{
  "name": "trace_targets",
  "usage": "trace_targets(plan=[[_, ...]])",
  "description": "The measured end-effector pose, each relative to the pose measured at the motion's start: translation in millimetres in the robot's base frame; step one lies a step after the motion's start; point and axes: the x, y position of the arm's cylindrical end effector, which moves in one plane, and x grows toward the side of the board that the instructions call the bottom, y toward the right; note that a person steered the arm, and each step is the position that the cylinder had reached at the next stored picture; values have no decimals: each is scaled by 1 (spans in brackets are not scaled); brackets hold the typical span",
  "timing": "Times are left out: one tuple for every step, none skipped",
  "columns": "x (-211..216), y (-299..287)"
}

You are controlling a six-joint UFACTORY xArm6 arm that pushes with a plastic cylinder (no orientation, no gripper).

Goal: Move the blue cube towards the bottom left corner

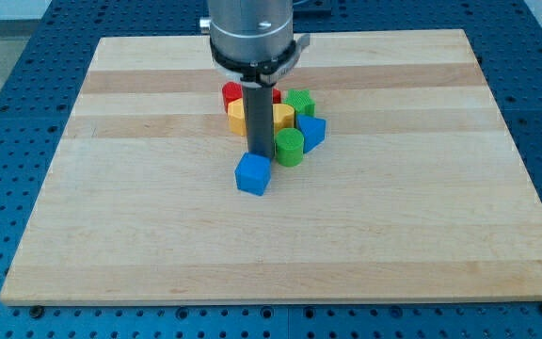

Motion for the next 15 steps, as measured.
trace_targets(plan=[[17, -4], [18, -4], [39, -4], [46, 5], [54, 24], [69, 6], [70, -49], [71, -37], [87, -14], [116, -22], [117, -67], [118, -98], [138, -70], [138, 7], [118, 51]])
